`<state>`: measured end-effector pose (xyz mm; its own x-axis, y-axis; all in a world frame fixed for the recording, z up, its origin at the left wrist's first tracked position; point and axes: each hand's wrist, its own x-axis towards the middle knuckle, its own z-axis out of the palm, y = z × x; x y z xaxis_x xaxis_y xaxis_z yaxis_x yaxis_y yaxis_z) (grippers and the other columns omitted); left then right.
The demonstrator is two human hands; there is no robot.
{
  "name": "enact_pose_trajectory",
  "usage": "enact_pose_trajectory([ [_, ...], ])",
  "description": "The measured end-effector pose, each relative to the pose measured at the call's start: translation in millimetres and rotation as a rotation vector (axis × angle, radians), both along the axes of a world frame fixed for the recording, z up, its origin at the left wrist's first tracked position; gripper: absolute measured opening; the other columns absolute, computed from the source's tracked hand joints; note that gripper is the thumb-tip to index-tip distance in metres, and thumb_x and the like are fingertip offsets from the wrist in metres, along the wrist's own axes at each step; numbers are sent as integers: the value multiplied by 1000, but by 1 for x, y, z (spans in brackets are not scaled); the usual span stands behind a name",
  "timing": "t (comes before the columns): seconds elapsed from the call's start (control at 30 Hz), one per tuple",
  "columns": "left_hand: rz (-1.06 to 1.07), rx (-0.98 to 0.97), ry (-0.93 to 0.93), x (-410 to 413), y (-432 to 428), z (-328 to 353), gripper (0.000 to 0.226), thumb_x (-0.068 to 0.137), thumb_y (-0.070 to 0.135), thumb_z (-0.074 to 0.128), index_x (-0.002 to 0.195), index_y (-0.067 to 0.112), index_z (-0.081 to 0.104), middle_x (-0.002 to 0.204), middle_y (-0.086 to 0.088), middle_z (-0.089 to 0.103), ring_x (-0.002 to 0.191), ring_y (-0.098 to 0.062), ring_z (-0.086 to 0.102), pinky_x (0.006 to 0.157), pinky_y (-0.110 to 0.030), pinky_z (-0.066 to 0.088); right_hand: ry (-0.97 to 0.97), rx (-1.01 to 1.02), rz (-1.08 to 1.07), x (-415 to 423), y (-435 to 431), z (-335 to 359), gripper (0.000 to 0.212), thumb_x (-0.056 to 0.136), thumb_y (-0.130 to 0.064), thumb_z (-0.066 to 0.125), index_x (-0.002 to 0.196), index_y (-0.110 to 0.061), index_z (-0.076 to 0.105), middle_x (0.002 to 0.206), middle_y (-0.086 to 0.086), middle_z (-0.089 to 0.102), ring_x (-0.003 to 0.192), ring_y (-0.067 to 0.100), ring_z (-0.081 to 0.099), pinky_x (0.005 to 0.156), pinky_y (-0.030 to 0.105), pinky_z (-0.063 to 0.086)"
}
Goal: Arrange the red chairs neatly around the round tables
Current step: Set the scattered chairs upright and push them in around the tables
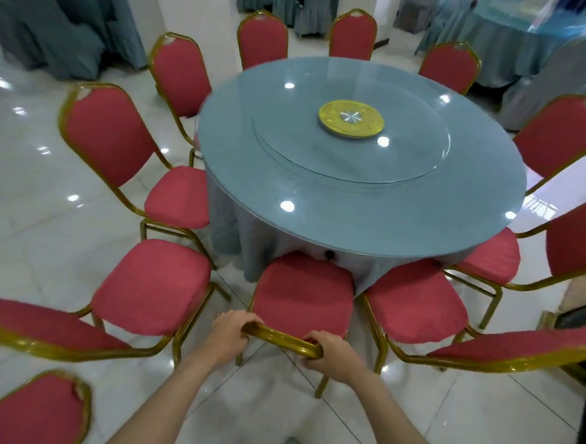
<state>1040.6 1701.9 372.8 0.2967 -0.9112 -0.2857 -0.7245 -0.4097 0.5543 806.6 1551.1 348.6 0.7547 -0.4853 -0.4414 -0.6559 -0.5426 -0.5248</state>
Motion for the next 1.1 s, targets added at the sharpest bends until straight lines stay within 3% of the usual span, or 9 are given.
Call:
enact_pose_trajectory([
  [0.1,62,-86,111,21,20,13,42,88,-3,62,122,20,71,119,4,67,114,-9,59,104,-21,43,-50,-11,17,36,13,8,37,78,-52,66,113,-40,62,104,-19,64,95,5,60,88,35,53],
  [0.23,139,-126,88,75,69,15,39,90,2,59,121,24,70,119,6,66,114,-8,60,104,-27,47,-106,-89,33,100,48,26,37,83,-57,60,118,-43,60,107,-22,62,97,3,58,89,33,51],
  [0.4,214,-218,62,154,147,31,32,96,8,61,118,28,70,115,11,66,110,-6,60,103,-30,49,-206,-152,-43,189,113,45,30,92,-47,59,119,-36,65,111,-14,65,100,8,61,91,32,52],
  [0.6,459,-360,19,247,253,58,34,91,-1,59,111,23,73,111,6,68,106,-12,61,99,-31,49,-257,17,8,307,217,57,24,99,-23,67,123,-22,68,110,-14,70,94,-8,63,85,5,47],
  [0.77,603,-453,70,311,320,76,35,92,-1,58,108,26,74,106,8,68,97,-6,63,91,-27,53,-284,148,63,401,290,51,35,96,-47,68,128,-36,61,114,-18,68,102,-14,61,92,15,52],
  [0.83,637,-442,80,334,337,76,42,92,-6,54,110,26,73,113,10,66,106,-5,62,98,-25,50,-248,198,130,427,309,53,50,90,-60,68,134,-39,57,121,-20,67,108,-8,62,94,21,53],
  [1.0,599,-372,54,400,368,59,64,76,-21,43,112,24,72,129,6,59,127,-8,49,114,-24,34,-163,257,275,482,337,39,70,88,-62,69,149,-37,44,136,-23,51,120,-6,52,91,6,42],
  [1.1,513,-243,17,441,381,37,69,77,-22,45,124,24,68,139,5,52,136,-8,38,115,-20,24,-136,253,267,510,346,16,66,89,-59,68,147,-39,42,132,-20,52,118,-2,52,99,19,46],
])
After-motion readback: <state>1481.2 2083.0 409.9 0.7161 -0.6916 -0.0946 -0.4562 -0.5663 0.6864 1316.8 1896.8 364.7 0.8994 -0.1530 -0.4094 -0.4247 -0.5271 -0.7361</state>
